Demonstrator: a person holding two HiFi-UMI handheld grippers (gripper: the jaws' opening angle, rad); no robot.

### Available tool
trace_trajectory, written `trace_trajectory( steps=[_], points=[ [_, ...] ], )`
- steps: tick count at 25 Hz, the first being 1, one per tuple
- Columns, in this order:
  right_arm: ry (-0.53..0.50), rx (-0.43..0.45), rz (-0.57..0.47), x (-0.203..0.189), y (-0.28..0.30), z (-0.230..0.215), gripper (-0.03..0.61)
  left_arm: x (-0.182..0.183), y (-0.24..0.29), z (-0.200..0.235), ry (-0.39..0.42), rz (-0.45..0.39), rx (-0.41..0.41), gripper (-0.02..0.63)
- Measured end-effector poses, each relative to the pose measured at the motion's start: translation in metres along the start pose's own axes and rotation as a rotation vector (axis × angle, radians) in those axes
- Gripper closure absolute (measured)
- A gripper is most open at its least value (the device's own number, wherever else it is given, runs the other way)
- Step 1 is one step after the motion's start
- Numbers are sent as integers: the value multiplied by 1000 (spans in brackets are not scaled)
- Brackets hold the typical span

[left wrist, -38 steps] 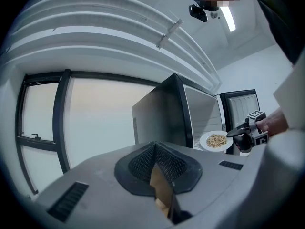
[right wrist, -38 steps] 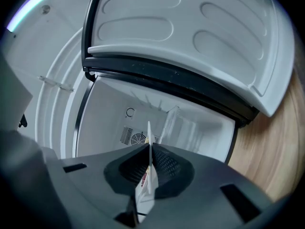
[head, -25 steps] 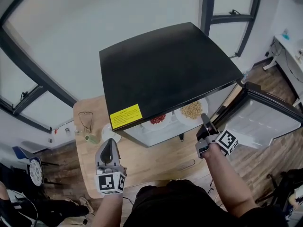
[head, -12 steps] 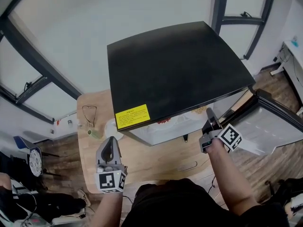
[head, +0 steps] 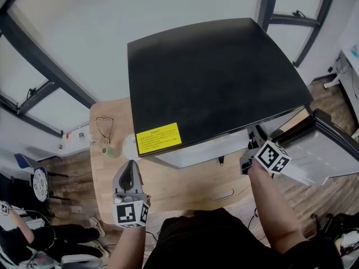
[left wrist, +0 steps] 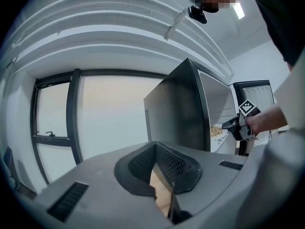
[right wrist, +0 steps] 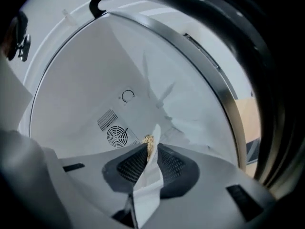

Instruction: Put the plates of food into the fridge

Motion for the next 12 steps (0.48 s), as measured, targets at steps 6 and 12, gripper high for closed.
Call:
trace_trajectory(
  steps=[6, 12],
  points=[
    [-183, -144, 83, -1, 7, 3, 478, -6, -3, 3, -21, 13, 21, 611],
    [-383, -255, 172, -2, 11, 12, 442, -3, -5, 4, -18, 7, 29, 611]
  ],
)
Point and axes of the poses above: the fingertips, and each gripper's own axes: y forward along the fingers, z to its left, x out of its top, the point moved 9 cm from there along -y, backward along the fingers, and after that the axes turned 3 degrees about x, right-handed, at the moved point
